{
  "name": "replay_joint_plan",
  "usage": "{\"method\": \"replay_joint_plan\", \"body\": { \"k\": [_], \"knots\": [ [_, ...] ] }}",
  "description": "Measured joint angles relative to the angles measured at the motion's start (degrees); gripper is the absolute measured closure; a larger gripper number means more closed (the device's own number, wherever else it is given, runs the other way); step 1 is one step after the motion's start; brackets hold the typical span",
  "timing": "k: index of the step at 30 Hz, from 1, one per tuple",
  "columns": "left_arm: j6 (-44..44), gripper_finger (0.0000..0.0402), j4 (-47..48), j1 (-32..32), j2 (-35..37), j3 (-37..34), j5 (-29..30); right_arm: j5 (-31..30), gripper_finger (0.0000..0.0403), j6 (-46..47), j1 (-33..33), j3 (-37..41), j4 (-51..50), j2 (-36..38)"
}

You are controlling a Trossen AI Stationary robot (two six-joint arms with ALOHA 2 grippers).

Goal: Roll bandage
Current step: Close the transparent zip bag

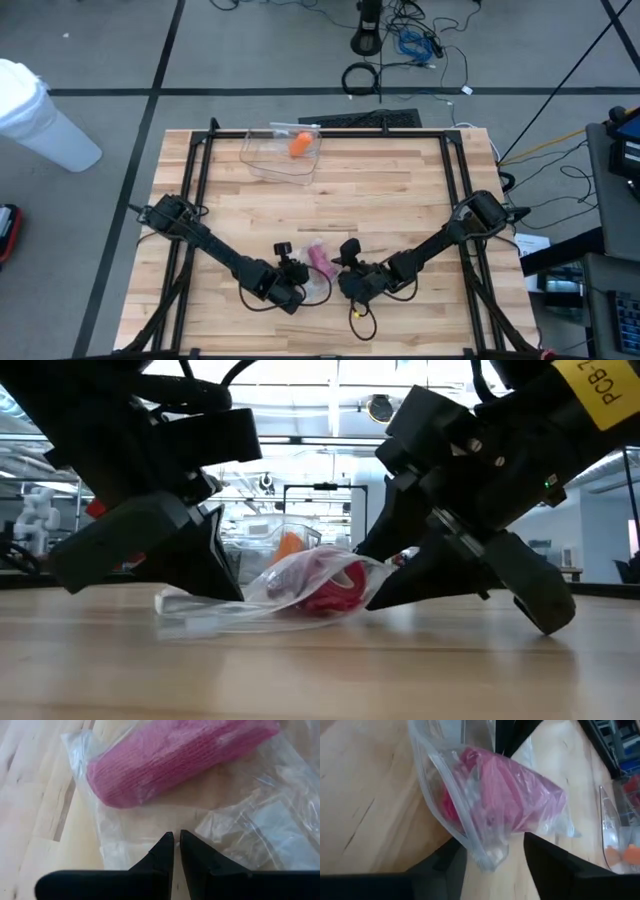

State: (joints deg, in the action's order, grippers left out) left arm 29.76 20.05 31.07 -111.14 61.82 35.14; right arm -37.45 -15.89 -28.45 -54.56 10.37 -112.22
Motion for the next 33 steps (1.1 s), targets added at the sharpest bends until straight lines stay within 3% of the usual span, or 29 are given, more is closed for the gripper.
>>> {"method": "replay_joint_plan", "body": {
  "k": [7,16,21,29,33],
  "knots": [
    [-0.1,0.0362,0.1,-0.3,0.0,0.0,0.1,-0.2,0.0292,-0.9,-1.9,0.1,1.4,-0.1],
    [-0.3,0.0362,0.4,-0.3,0.0,0.0,0.1,-1.6,0.0330,-5.9,-3.3,0.0,11.3,-0.1],
    [-0.1,0.0362,1.5,-0.2,0.5,0.2,0.1,-1.4,0.0392,-4.5,-3.2,0.0,12.2,-0.1],
    [1.2,0.0362,6.9,3.7,9.2,2.4,4.1,-1.7,0.0403,1.5,-2.2,-3.8,11.6,0.3],
    [1.3,0.0362,8.8,6.2,15.6,2.5,6.9,-4.8,0.0403,5.0,-2.0,-4.9,10.4,1.5]
  ]
}}
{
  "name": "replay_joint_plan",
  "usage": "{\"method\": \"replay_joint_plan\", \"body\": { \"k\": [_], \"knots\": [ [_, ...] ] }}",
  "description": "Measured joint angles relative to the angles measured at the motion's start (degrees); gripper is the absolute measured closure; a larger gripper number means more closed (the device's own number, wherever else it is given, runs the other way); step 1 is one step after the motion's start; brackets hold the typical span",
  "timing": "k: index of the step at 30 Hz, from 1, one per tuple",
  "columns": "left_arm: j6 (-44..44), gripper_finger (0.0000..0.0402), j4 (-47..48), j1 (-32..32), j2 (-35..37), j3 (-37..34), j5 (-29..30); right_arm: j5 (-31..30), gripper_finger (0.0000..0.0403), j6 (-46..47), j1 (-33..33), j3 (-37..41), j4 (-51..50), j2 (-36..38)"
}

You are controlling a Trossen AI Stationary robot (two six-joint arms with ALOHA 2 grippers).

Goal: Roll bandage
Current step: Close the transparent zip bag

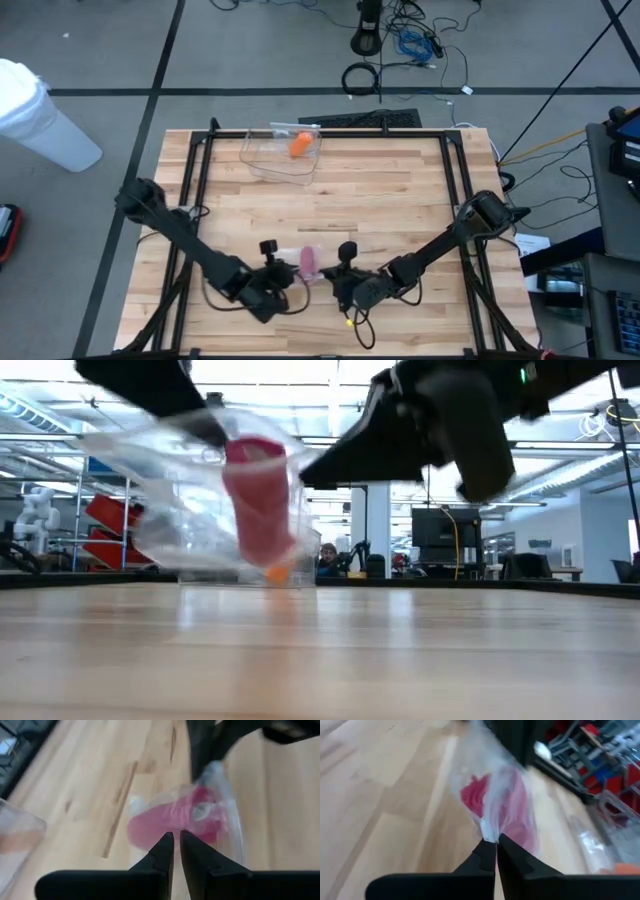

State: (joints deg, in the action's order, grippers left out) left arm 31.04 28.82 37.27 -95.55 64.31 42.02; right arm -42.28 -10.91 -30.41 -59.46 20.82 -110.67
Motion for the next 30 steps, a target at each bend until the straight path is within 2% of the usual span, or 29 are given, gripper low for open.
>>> {"method": "replay_joint_plan", "body": {
  "k": [4,8,11,13,15,17,20,24,30],
  "knots": [
    [0.1,0.0362,3.5,3.7,6.0,0.0,4.2,-2.1,0.0403,4.4,-0.4,-0.1,-4.6,5.4],
    [0.1,0.0362,5.2,7.7,11.2,0.0,11.6,-2.3,0.0403,11.8,-0.8,-0.1,-13.6,12.7],
    [-0.4,0.0362,5.2,10.1,14.3,0.0,17.7,-0.3,0.0403,18.3,-0.8,-0.1,-20.3,17.6],
    [-0.3,0.0362,5.1,11.0,15.2,0.0,20.4,3.8,0.0403,22.4,-0.6,-0.1,-24.6,20.6],
    [-0.3,0.0362,5.2,11.3,15.0,0.0,20.6,9.9,0.0403,25.7,0.1,-0.1,-28.6,22.9],
    [0.1,0.0362,5.0,11.3,14.5,-0.4,20.3,12.4,0.0403,28.4,0.2,-0.1,-32.1,23.8],
    [1.5,0.0362,4.3,11.3,12.8,-1.8,19.7,12.8,0.0389,29.3,-1.1,1.2,-31.6,22.2],
    [4.6,0.0362,4.2,11.3,9.4,-3.4,18.5,14.4,0.0348,27.6,-2.7,2.8,-25.2,14.8],
    [6.2,0.0362,1.5,9.6,2.8,-5.0,16.1,14.3,0.0270,11.2,-5.1,1.4,-12.0,3.2]
  ]
}}
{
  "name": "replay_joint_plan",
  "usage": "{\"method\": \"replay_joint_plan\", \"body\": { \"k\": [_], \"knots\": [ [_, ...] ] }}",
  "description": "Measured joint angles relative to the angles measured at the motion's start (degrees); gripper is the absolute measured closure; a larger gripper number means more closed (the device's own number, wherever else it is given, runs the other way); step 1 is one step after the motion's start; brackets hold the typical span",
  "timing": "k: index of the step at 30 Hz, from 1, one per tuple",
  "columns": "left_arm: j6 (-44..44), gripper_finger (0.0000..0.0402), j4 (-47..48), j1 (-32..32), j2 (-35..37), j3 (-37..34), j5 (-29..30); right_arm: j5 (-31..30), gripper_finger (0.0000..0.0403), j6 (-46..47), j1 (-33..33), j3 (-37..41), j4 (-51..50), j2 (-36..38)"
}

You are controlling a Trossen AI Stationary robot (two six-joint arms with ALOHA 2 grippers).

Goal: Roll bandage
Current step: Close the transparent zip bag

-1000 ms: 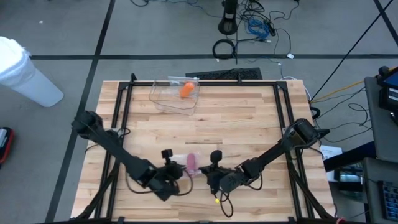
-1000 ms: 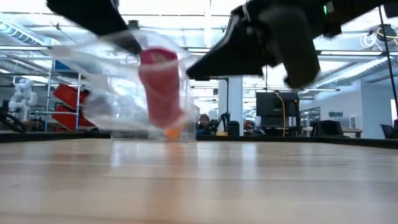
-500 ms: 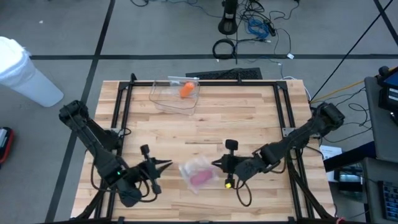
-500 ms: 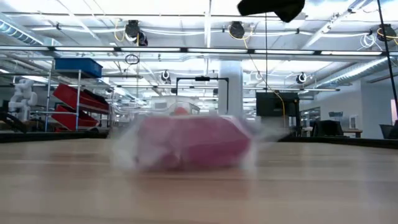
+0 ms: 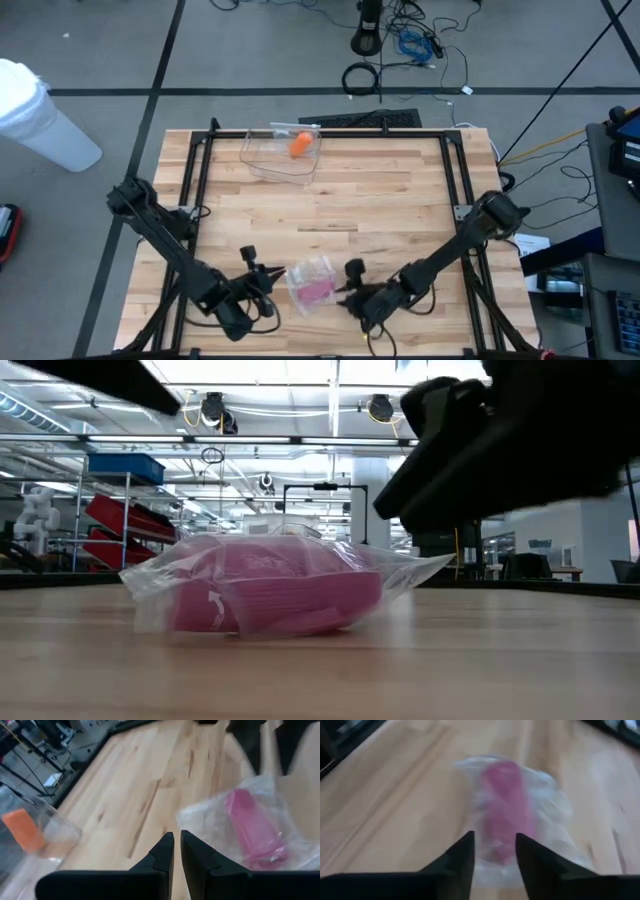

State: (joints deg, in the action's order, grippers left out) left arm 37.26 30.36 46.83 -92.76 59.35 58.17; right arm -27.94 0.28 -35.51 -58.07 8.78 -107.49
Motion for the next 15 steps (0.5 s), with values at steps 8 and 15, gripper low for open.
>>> {"method": "replay_joint_plan", "body": {
  "k": [8,15],
  "knots": [
    [0.0,0.0362,-2.6,-4.4,-9.2,0.0,-1.0,-0.6,0.0182,-18.2,-0.6,-3.9,4.0,-7.8],
    [6.0,0.0362,-3.0,-8.9,-12.6,0.0,-5.0,-9.9,0.0161,-27.4,0.4,-9.0,4.4,-13.1]
  ]
}}
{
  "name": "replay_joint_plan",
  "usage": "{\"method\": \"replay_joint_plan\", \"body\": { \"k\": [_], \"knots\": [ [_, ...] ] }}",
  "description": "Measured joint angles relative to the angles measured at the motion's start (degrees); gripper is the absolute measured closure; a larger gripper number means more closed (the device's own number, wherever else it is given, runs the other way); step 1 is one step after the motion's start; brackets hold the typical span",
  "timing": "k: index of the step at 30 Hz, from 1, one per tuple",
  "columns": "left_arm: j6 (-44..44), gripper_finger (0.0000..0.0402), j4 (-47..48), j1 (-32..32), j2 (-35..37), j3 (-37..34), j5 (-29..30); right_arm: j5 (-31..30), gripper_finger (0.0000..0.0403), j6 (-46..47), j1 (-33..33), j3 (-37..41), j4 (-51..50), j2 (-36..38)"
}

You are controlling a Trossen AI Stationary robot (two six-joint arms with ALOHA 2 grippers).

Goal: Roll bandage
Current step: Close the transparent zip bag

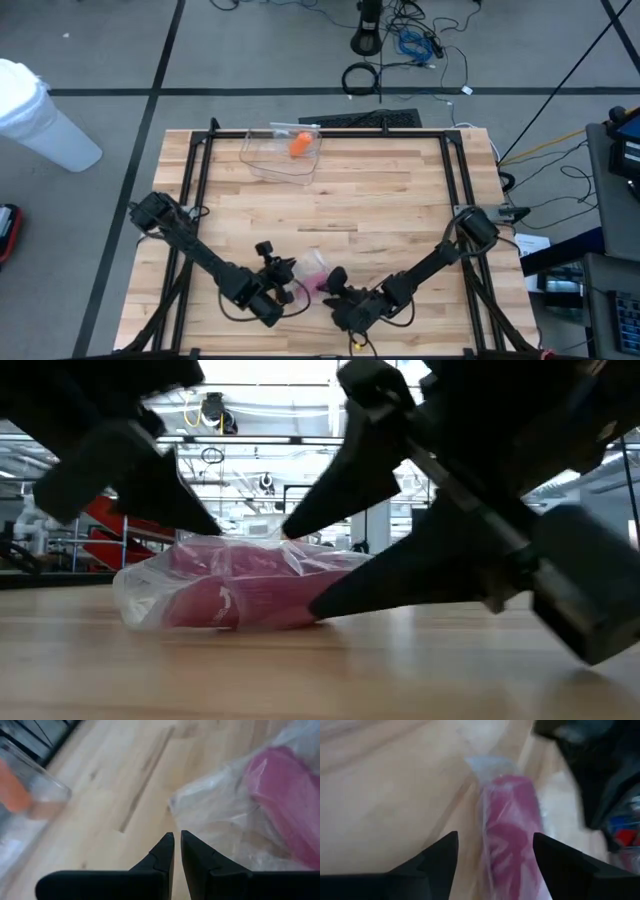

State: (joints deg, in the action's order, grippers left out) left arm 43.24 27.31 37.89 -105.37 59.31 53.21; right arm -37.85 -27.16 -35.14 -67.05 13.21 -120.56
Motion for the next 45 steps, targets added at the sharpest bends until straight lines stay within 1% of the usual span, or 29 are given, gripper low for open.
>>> {"method": "replay_joint_plan", "body": {
  "k": [4,8,11,15,22,25,28,31,33,34,40,45],
  "knots": [
    [0.0,0.0362,-1.7,-1.4,-0.3,0.0,-5.1,-2.3,0.0183,-2.5,0.0,-2.4,1.1,-2.1],
    [-0.2,0.0362,-3.0,-1.5,-0.3,0.0,-5.6,-2.4,0.0213,-2.1,0.2,-3.0,3.3,-3.0],
    [0.0,0.0362,-3.2,-1.6,-0.3,0.0,-5.6,-1.2,0.0231,-2.0,0.7,-3.1,3.5,-3.2],
    [-0.1,0.0362,-4.6,-1.5,-0.3,0.0,-6.7,-0.8,0.0248,-1.7,1.1,-3.1,3.5,-3.5],
    [-0.1,0.0362,-5.0,-1.5,-0.3,0.0,-6.8,-0.5,0.0275,-0.9,2.3,-3.1,2.6,-3.6],
    [-0.2,0.0362,-5.7,-1.5,-0.3,0.0,-7.1,2.2,0.0286,1.6,3.5,-3.1,1.5,-3.6],
    [-3.0,0.0362,-6.8,-1.4,-0.3,0.0,-8.2,2.3,0.0309,7.4,4.7,-3.0,0.4,-3.6],
    [-6.4,0.0362,-7.4,-1.1,0.1,0.0,-9.1,1.5,0.0354,17.0,6.2,-2.9,-0.8,-3.7],
    [-6.6,0.0362,-7.1,-1.0,0.9,0.0,-9.5,1.8,0.0388,20.7,6.9,-2.9,-1.7,-3.8],
    [-6.8,0.0362,-6.5,-1.0,1.4,0.0,-9.6,1.7,0.0395,21.4,7.1,-2.9,-2.2,-3.8],
    [-6.0,0.0362,-0.5,-0.3,5.1,0.0,-8.8,0.2,0.0402,23.4,5.8,-2.7,-6.4,-1.7],
    [-3.2,0.0362,6.4,1.1,7.8,0.0,-6.4,3.1,0.0403,26.1,3.0,-2.8,-9.1,4.5]
  ]
}}
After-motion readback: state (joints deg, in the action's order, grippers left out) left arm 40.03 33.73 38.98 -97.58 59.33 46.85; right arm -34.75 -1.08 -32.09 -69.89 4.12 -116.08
